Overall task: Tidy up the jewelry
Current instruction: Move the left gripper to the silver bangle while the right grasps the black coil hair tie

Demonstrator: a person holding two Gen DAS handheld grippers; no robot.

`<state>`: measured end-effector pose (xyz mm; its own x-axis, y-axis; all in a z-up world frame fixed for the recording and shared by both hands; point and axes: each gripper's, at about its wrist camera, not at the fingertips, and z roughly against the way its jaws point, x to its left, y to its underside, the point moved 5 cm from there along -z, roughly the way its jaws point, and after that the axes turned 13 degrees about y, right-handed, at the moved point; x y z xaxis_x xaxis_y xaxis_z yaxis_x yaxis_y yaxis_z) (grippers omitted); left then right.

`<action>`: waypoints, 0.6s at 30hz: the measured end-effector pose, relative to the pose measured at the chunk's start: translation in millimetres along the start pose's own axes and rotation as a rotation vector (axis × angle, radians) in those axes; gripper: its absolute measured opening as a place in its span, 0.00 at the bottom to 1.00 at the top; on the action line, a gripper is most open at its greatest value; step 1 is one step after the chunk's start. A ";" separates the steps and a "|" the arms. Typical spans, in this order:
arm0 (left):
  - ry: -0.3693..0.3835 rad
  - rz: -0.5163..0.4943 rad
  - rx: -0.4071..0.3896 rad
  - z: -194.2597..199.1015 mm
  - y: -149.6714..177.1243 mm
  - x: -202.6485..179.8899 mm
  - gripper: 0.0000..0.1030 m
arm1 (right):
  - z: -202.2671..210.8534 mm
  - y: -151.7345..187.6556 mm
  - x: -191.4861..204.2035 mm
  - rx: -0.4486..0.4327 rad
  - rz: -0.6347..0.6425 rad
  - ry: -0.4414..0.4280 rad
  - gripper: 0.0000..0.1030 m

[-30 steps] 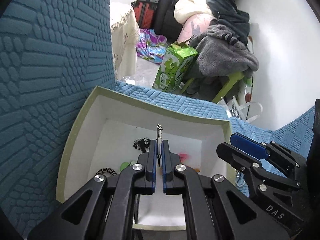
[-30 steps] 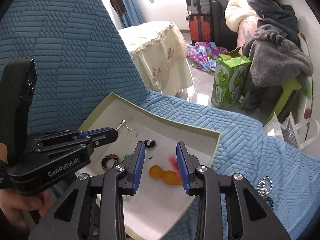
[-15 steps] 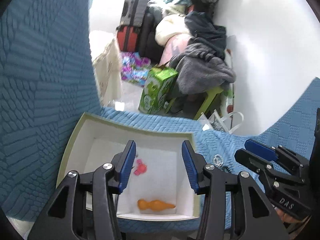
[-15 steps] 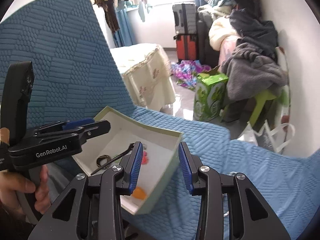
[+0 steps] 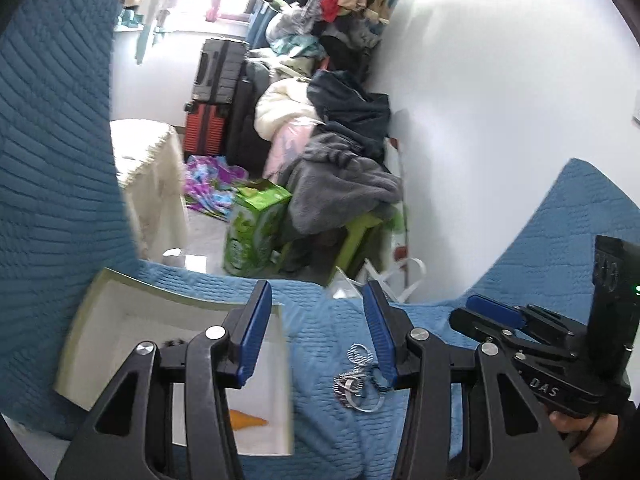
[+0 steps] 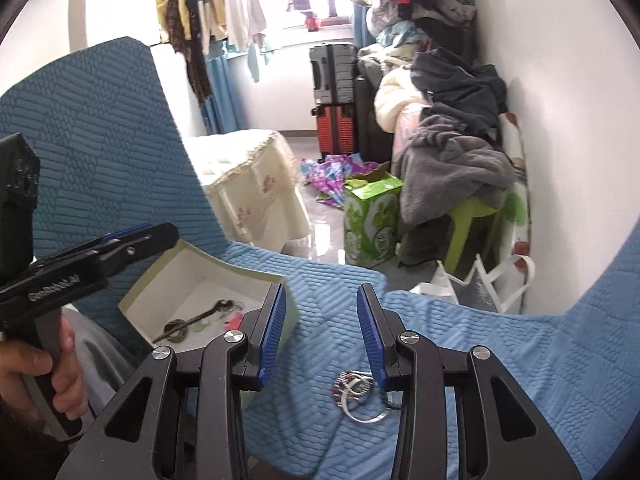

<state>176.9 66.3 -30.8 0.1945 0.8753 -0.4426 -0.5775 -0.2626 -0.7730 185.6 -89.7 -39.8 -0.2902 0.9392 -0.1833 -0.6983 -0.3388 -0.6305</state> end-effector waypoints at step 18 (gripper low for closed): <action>0.044 0.077 0.243 -104.9 98.9 -33.9 0.47 | -66.7 78.7 -81.1 0.208 -0.095 0.017 0.27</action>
<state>196.4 -31.9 -139.9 0.1741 0.8368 -0.5191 -0.7641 -0.2177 -0.6072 197.8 -188.9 -124.8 -0.2064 0.9678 -0.1443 -0.8423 -0.2508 -0.4770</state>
